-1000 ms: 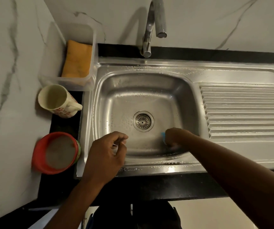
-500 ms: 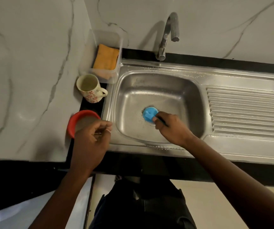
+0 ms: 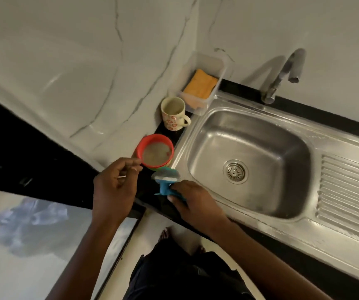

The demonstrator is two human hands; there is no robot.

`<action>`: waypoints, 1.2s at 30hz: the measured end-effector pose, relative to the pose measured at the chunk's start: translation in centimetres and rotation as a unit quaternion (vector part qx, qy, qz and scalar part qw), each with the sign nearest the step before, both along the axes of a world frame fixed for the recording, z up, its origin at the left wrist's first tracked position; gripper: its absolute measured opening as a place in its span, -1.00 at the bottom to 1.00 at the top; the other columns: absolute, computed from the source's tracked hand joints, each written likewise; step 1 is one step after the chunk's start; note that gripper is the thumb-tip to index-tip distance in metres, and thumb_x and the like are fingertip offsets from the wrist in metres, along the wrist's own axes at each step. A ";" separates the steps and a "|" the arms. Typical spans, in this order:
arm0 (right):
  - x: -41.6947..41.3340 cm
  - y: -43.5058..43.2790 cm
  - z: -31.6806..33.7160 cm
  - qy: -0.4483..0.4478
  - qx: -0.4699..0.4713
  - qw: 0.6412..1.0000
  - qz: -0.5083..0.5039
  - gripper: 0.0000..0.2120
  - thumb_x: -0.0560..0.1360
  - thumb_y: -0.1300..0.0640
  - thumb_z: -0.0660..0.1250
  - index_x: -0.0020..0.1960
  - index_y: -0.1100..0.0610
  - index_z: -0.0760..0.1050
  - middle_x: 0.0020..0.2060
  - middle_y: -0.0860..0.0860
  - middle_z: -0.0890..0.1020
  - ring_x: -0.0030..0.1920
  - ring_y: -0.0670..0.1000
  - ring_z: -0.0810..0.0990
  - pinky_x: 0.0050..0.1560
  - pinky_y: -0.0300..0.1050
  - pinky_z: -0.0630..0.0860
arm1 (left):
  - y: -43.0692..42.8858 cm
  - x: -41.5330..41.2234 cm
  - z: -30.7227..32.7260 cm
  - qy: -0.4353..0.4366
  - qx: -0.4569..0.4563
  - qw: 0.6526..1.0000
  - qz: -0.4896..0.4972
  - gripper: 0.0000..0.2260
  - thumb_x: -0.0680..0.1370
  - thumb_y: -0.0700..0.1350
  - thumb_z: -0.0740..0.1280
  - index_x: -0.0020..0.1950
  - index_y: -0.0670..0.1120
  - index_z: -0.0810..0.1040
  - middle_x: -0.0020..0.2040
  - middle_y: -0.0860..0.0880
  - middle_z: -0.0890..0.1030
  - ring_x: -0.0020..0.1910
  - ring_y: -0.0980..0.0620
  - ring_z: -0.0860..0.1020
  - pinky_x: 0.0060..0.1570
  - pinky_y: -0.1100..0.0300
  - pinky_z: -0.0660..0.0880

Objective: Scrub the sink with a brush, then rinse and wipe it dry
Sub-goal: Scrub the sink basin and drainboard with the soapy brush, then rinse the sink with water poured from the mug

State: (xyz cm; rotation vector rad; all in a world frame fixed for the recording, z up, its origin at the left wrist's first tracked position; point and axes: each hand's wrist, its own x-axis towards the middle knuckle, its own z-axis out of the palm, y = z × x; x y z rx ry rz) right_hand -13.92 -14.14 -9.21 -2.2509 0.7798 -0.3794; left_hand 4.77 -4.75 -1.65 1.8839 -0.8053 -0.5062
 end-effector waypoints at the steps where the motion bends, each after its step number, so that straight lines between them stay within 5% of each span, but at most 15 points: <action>1: 1.0 0.5 -0.7 0.001 -0.004 1.000 0.006 -0.78 0.60 0.08 0.37 0.18 0.16 0.60 0.02 0.09 0.66 0.03 0.11 0.60 0.04 -0.01 0.52 | 0.5 0.0 0.0 0.002 -0.001 1.000 0.012 -0.80 0.64 -0.20 0.31 0.06 0.05 0.69 -0.06 0.14 0.73 0.01 0.12 0.70 0.08 0.04 0.63; 7: 7.0 2.6 -3.8 -0.006 -0.018 1.000 0.008 -0.81 0.64 0.06 0.30 0.12 0.15 0.59 0.00 0.07 0.64 0.02 0.08 0.56 -0.03 0.09 0.57 | 3.0 0.3 0.0 -0.015 -0.006 0.999 0.047 -0.79 0.67 -0.23 0.29 0.10 -0.01 0.70 -0.06 0.12 0.73 -0.05 0.08 0.71 0.02 0.06 0.67; 14: 9.4 3.8 -5.7 0.028 -0.075 0.996 -0.044 -0.80 0.63 0.02 0.33 0.19 0.07 0.61 0.06 -0.01 0.63 0.08 -0.01 0.55 0.05 -0.09 0.59 | 4.1 0.8 -0.2 -0.027 0.010 0.998 0.058 -0.79 0.65 -0.27 0.30 0.10 -0.03 0.70 -0.05 0.22 0.70 0.00 0.20 0.68 0.00 0.33 0.60; 24: 8.8 3.4 -5.2 0.028 -0.091 0.994 -0.059 -0.73 0.57 -0.14 0.37 0.12 0.02 0.63 -0.02 -0.06 0.64 0.04 -0.05 0.54 -0.03 -0.13 0.55 | 3.1 1.5 -0.6 -0.011 0.018 1.000 0.017 -0.77 0.65 -0.28 0.29 0.12 -0.03 0.69 -0.06 0.22 0.70 -0.10 0.10 0.69 -0.20 0.26 0.62; 27: 7.0 2.9 -3.2 0.007 -0.093 0.994 -0.066 -0.75 0.57 -0.13 0.36 0.08 0.02 0.65 -0.08 -0.07 0.65 -0.04 -0.07 0.54 -0.10 -0.13 0.55 | 2.2 1.1 -0.3 0.006 0.010 1.000 0.005 -0.77 0.64 -0.28 0.30 0.11 -0.03 0.69 -0.06 0.23 0.70 0.02 0.20 0.68 -0.10 0.41 0.58; 36: 1.9 -1.4 3.4 -0.152 0.018 0.972 -0.179 -0.91 0.59 0.07 0.43 0.03 0.04 0.70 -0.10 -0.14 0.67 -0.04 -0.14 0.62 -0.02 -0.21 0.55 | -2.2 -1.8 0.6 -0.025 -0.006 0.999 -0.044 -0.83 0.64 -0.15 0.33 0.09 0.07 0.67 -0.01 0.24 0.69 0.02 0.27 0.64 -0.03 0.25 0.62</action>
